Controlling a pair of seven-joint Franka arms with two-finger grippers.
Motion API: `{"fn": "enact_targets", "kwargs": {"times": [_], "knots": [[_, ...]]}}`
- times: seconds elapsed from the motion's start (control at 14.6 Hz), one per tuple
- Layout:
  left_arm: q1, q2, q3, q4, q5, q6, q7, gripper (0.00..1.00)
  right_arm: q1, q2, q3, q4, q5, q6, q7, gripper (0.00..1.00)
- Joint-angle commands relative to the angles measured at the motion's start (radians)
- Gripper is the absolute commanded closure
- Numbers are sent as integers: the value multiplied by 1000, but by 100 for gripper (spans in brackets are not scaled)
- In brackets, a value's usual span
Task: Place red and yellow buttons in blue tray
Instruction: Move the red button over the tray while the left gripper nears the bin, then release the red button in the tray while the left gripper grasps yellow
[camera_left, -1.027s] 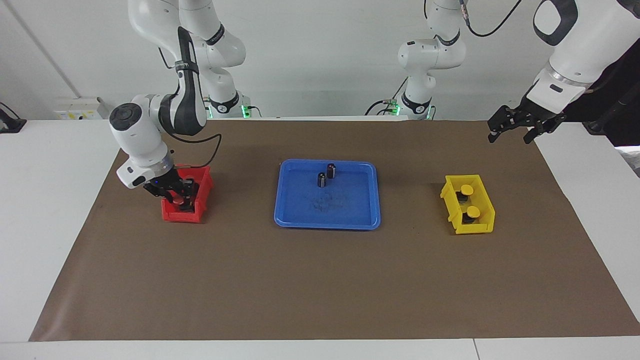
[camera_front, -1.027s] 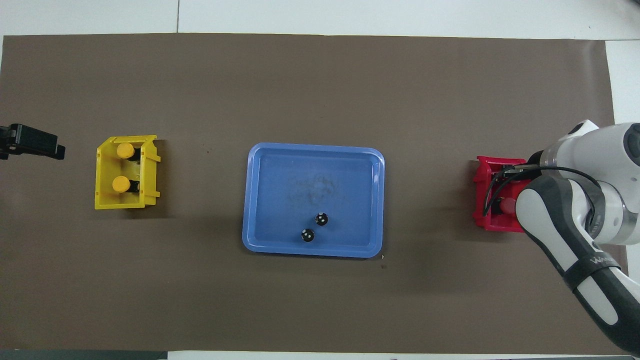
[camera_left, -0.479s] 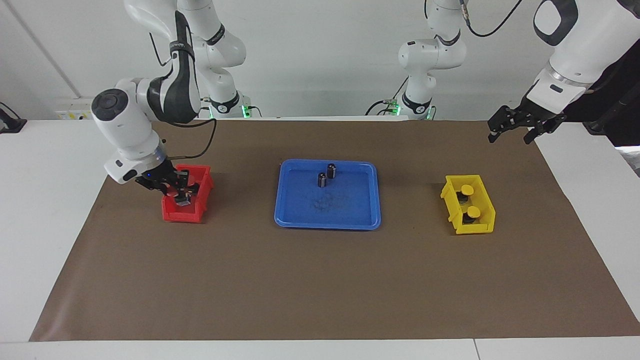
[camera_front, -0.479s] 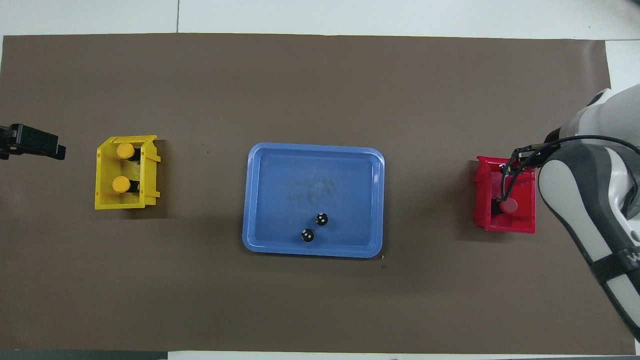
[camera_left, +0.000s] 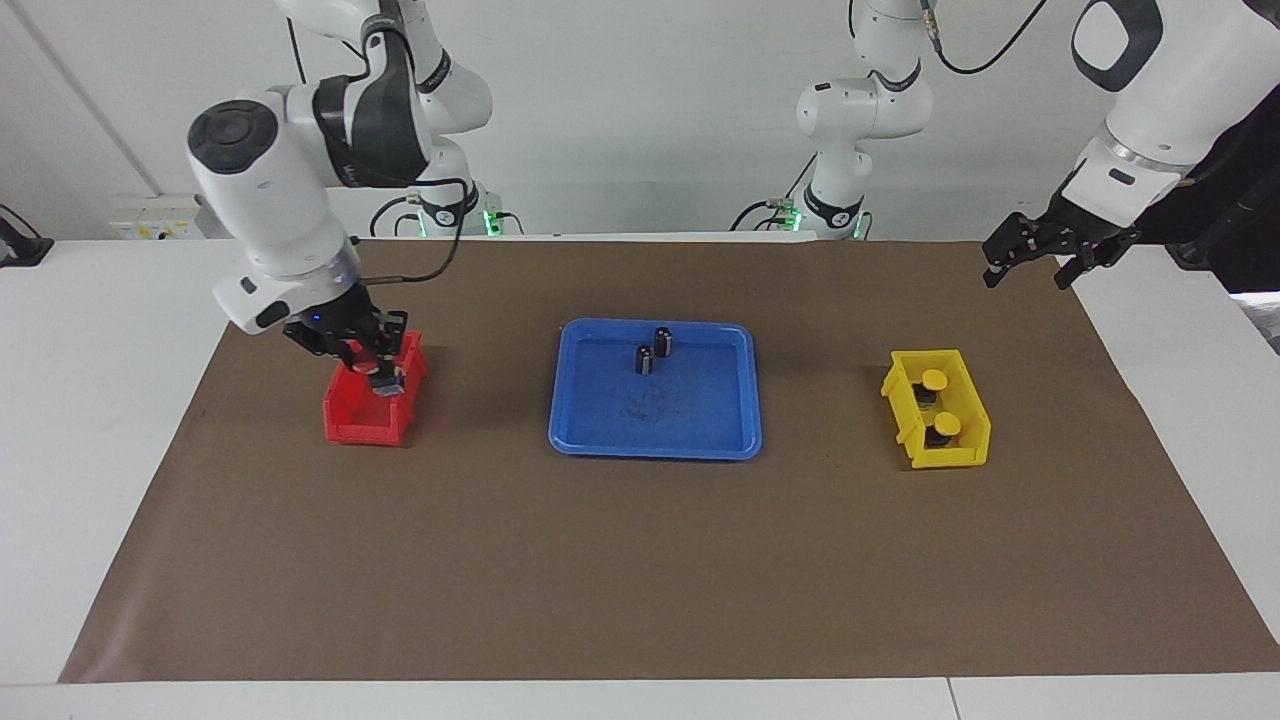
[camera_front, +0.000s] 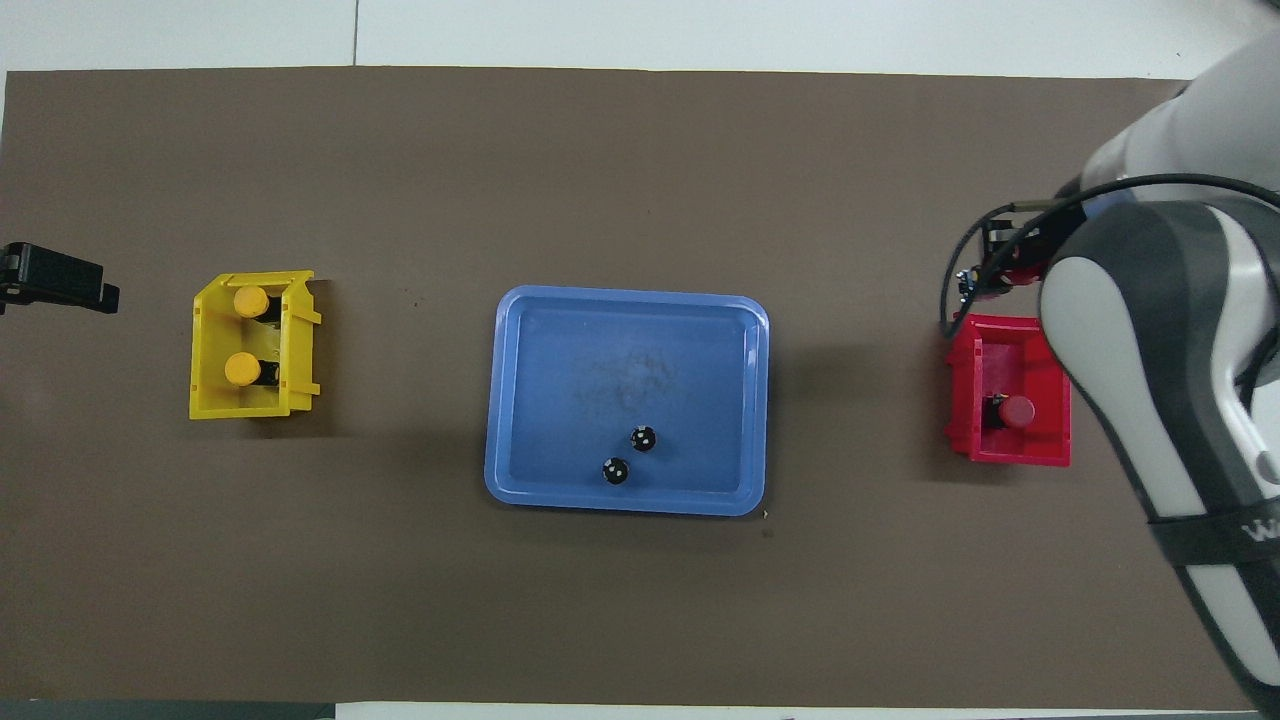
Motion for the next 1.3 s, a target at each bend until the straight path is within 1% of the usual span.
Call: {"fn": "enact_targets", "kwargs": {"times": [0.0, 0.07, 0.14, 0.21, 0.34, 0.41, 0.55, 0.68, 0.82, 1.03, 1.1, 1.16, 1.23], "knots": [[4, -83, -4, -235, 13, 227, 3, 5, 139, 69, -3, 47, 24, 65, 244, 86], [-1, -71, -4, -258, 13, 261, 3, 10, 180, 84, -3, 44, 24, 94, 304, 86], [-2, -45, -4, -269, 13, 291, 3, 12, 213, 106, -3, 44, 24, 114, 355, 86], [-4, -10, -5, -275, 13, 341, 6, 16, 255, 135, -3, 42, 18, 149, 412, 85], [-7, 60, -5, -283, 13, 413, 5, 18, 308, 195, -3, 44, 7, 212, 472, 85], [-16, 88, -7, -291, 13, 459, -3, 21, 340, 225, -5, 44, 4, 242, 510, 84], [-21, 128, -7, -307, 13, 527, -3, 26, 382, 265, -5, 38, -10, 272, 535, 83], [-21, 156, -7, -315, 13, 576, -3, 30, 395, 273, -3, 12, -10, 292, 546, 83], [-19, 176, -7, -315, 13, 587, -1, 33, 409, 269, -3, -11, -10, 302, 547, 82], [-19, 196, -7, -315, 13, 608, -1, 37, 412, 255, -3, -65, -10, 360, 558, 78], [-19, 197, -7, -317, 13, 608, -1, 37, 418, 252, -3, -79, -10, 375, 560, 76], [-19, 197, -7, -323, 13, 604, -1, 38, 429, 249, -3, -89, -8, 386, 560, 72], [-16, 197, -5, -346, 13, 610, 0, 39, 428, 247, -3, -93, -8, 386, 558, 60]]}}
